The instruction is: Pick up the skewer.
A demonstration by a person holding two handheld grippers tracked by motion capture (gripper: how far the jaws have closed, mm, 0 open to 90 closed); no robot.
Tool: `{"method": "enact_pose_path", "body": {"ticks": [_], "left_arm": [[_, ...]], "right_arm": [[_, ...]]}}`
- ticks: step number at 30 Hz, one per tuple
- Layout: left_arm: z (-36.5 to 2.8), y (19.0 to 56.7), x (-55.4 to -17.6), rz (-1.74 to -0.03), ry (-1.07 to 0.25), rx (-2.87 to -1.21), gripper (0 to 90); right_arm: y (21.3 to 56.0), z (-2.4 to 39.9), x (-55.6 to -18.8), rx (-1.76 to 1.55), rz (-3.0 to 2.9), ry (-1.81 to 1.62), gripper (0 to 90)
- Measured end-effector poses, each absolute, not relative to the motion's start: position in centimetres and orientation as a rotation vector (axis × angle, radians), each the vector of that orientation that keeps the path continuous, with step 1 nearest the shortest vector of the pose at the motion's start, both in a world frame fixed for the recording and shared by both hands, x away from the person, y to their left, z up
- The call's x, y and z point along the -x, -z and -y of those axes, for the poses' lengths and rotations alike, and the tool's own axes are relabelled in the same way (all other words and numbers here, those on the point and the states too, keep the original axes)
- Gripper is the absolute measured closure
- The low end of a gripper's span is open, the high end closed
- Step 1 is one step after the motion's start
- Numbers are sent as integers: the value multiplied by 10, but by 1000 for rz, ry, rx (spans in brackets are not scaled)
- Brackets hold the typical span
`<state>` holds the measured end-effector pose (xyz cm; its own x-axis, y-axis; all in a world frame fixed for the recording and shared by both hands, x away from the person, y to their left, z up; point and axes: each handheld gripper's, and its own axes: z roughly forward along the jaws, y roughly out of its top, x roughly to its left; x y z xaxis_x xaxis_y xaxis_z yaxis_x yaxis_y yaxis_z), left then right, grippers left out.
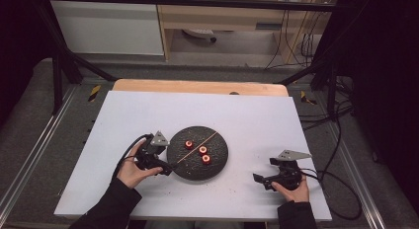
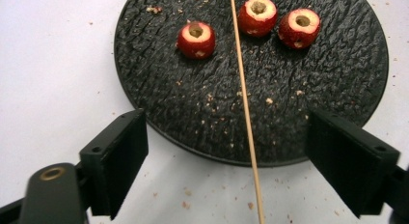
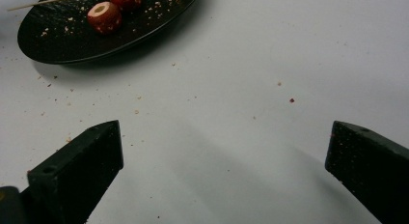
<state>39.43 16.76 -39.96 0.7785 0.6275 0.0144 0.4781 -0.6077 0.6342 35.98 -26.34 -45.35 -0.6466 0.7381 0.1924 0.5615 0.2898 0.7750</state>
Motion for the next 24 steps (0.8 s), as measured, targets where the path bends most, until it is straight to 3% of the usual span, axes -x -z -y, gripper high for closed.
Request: {"method": "enact_pose_path", "body": {"ticks": [7,12,24], "left_arm": [[-153,402,-400,-819,-316,-2385,218],[-144,404,-405,-820,-292,-2415,303],[-132,408,-414,-851,-219,-2452,599]], "right_arm": [[454,263,-360,-1206,-2353,-1284,7],[454,263,-360,-1207,-2353,-1285,8],[454,263,-360,-1208,-2356,-1284,7]]}}
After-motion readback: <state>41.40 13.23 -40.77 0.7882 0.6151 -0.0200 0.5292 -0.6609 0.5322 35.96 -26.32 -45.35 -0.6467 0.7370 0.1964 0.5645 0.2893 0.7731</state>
